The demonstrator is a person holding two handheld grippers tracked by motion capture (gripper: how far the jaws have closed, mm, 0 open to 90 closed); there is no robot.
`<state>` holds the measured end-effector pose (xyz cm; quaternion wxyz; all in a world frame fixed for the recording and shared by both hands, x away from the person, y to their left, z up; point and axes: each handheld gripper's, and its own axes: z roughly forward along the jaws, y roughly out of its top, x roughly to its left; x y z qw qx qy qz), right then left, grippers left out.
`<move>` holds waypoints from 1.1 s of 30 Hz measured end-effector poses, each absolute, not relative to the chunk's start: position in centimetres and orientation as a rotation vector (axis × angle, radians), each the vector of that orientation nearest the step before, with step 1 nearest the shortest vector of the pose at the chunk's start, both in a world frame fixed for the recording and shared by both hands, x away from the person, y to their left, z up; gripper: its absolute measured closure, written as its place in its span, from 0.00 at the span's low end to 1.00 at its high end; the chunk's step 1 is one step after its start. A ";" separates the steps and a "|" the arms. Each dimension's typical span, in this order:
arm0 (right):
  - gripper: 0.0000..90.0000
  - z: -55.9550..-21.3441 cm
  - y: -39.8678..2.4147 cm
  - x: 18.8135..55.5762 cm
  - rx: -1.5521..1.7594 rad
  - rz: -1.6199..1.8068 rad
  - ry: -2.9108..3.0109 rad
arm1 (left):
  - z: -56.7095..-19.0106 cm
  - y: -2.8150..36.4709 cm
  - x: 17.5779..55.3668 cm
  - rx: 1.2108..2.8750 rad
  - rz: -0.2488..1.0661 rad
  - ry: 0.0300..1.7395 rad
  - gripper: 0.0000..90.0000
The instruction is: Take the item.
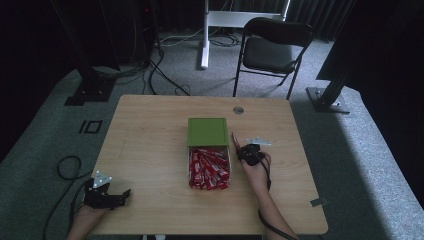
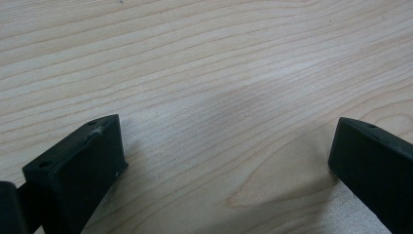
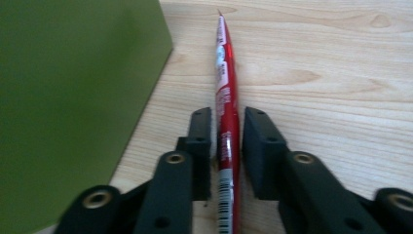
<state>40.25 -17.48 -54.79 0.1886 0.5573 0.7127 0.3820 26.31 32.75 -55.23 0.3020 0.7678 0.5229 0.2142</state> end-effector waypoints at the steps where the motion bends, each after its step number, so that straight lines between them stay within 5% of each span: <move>1: 0.76 -54.7 -17.5 40.2 1.566 1.068 2.013 | -55.2 32.8 26.3 2.036 0.568 1.386 0.01; 33: 0.39 -52.6 -23.4 37.7 1.597 1.092 1.885 | -55.2 32.8 26.3 2.036 0.568 1.386 0.01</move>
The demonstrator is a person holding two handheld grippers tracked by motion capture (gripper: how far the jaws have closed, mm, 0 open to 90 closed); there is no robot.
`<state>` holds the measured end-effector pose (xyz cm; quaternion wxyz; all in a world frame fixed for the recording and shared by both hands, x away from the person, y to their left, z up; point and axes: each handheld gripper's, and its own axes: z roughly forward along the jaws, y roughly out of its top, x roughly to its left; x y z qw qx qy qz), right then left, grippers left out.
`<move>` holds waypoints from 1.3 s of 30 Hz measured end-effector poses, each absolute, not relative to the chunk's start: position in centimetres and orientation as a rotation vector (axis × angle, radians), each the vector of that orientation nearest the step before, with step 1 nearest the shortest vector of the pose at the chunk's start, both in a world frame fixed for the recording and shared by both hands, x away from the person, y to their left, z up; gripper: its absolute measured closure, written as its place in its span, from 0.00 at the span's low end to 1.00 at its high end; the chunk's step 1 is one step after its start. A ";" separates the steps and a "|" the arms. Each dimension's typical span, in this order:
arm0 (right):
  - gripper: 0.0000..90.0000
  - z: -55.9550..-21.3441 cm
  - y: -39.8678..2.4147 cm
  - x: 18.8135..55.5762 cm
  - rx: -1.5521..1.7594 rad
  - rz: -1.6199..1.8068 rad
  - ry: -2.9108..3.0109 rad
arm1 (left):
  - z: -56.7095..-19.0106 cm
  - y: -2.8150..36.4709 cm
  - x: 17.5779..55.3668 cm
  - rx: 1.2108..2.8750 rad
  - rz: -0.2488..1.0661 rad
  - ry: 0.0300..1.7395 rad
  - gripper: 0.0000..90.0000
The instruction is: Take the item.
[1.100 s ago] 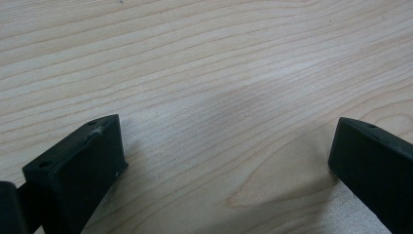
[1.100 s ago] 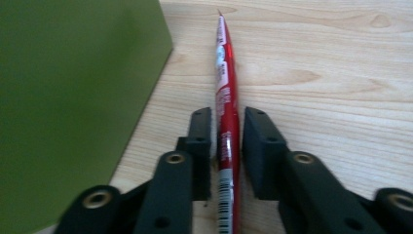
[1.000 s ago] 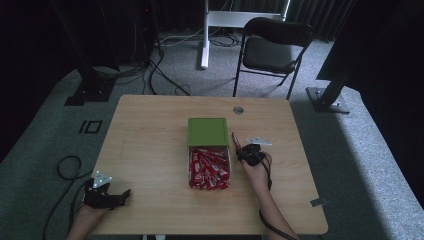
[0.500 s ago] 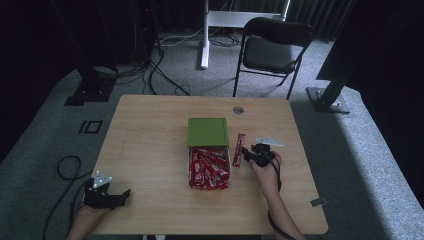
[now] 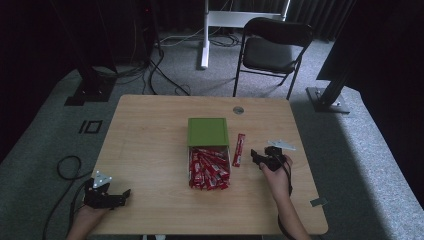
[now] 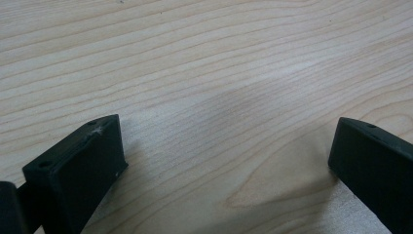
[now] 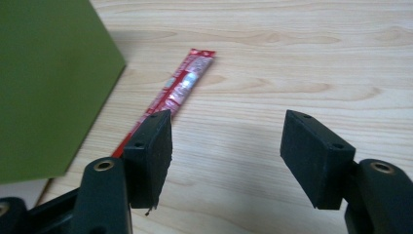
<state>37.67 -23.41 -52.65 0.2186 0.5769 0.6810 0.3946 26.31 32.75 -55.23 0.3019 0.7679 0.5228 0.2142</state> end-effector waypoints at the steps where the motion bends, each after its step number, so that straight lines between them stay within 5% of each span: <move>1: 0.38 -52.7 -23.6 37.6 1.600 1.090 1.880 | -55.2 32.8 26.3 2.036 0.568 1.387 0.01; 19: 0.19 -53.8 -27.0 35.8 1.703 0.984 1.802 | -55.2 32.8 26.3 2.036 0.568 1.387 0.01; 39: 0.19 -55.1 -29.9 33.4 1.799 0.854 1.758 | -55.2 32.8 26.3 2.036 0.568 1.387 0.01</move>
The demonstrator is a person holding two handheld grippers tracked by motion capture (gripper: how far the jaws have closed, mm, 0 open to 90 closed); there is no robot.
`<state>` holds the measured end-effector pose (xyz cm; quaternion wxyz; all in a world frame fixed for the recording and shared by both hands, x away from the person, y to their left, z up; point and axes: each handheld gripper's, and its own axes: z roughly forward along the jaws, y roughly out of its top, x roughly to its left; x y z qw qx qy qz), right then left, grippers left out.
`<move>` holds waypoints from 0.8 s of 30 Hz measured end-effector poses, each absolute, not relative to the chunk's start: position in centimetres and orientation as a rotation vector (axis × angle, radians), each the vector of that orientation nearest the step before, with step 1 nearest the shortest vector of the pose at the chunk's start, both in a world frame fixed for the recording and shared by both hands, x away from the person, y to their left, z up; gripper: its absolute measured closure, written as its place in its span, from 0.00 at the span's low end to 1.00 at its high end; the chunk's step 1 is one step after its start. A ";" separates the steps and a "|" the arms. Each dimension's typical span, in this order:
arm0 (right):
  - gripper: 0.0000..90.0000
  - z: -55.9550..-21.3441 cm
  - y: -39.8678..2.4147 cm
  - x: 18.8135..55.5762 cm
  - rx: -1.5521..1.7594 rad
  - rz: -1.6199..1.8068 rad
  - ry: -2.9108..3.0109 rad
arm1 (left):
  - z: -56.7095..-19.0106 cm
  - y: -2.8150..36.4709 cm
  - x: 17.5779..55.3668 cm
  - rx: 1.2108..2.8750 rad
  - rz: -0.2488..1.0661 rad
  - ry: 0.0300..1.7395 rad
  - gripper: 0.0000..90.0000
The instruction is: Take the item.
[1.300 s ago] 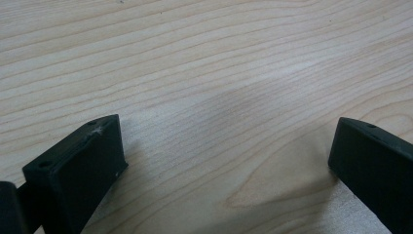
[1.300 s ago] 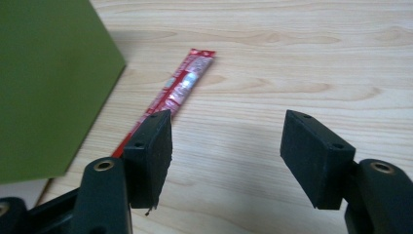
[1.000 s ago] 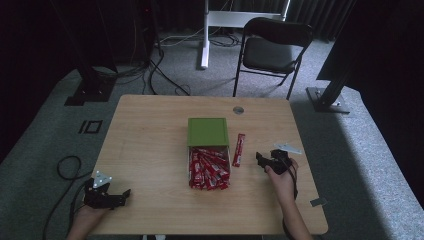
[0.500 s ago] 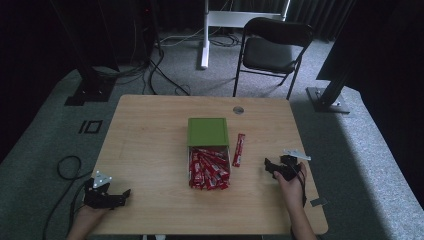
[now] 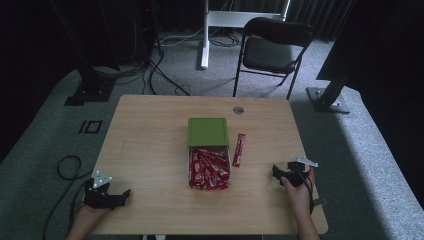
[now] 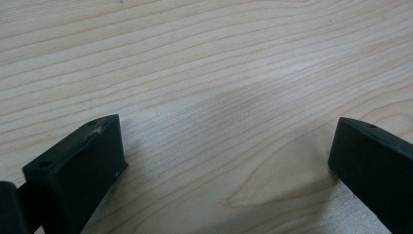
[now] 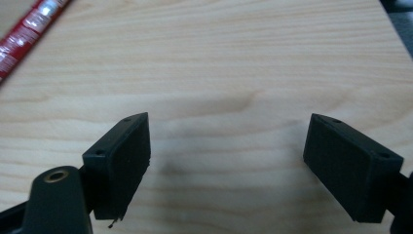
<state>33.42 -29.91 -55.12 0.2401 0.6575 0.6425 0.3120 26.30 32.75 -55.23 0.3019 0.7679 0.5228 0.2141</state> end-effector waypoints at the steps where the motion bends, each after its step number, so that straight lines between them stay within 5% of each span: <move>1: 0.19 -55.2 -30.0 33.2 1.791 0.842 1.769 | -55.2 32.7 26.3 2.036 0.568 1.387 0.01; 24: 0.15 -55.8 -30.4 29.2 1.729 0.782 1.769 | -55.2 32.8 26.3 2.039 0.568 1.386 0.01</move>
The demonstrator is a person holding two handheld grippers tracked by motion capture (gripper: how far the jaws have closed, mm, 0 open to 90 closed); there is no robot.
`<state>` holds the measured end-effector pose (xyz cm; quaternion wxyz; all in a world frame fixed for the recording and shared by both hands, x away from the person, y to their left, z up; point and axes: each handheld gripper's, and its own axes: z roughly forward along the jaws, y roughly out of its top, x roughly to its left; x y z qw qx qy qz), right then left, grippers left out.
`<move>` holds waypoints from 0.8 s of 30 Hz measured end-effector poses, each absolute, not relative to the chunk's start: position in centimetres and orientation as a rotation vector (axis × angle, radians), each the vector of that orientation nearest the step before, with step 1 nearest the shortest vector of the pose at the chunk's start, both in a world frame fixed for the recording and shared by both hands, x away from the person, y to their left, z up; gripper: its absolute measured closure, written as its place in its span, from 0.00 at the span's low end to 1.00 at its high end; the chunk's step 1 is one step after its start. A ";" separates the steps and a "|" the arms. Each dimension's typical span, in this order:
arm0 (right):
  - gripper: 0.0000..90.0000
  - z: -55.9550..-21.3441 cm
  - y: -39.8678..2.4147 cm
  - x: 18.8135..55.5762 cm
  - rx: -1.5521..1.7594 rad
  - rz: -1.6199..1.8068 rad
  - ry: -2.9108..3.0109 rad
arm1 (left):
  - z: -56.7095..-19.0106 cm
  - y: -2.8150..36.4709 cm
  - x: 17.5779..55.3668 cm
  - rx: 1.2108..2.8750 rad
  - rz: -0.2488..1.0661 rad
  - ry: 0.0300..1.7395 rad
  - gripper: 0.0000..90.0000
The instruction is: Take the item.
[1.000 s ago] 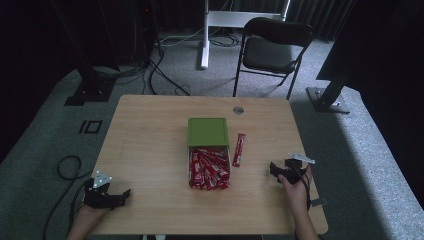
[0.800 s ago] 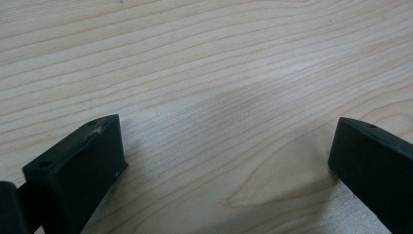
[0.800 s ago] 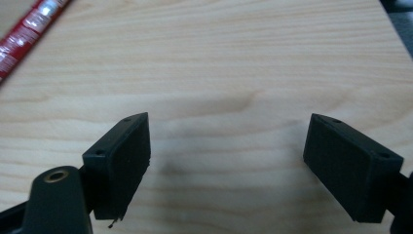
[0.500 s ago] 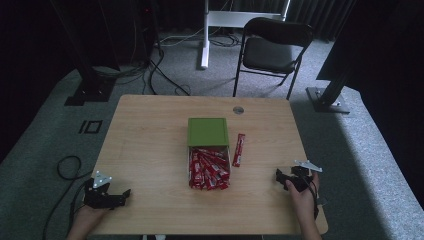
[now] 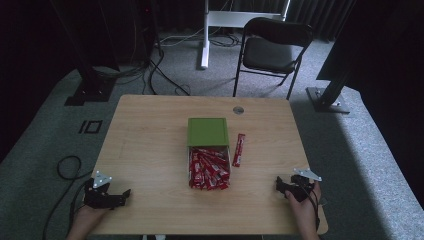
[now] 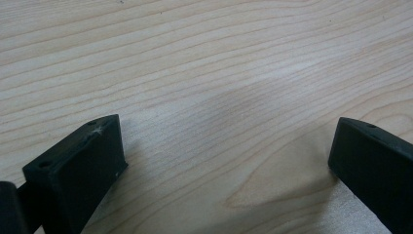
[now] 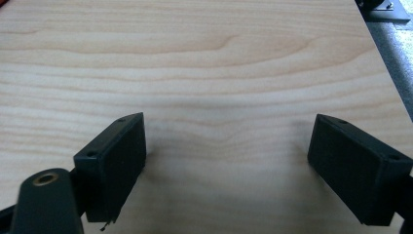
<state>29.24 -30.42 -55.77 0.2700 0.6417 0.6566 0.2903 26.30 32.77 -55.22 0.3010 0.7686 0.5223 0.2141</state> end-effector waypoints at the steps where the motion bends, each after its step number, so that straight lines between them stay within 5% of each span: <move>1: 0.15 -55.8 -30.3 29.0 1.733 0.780 1.766 | -55.2 32.8 26.3 2.039 0.568 1.385 0.01; 24: 0.15 -55.8 -30.2 27.9 1.698 0.801 1.812 | -55.2 32.8 26.3 2.040 0.568 1.386 0.01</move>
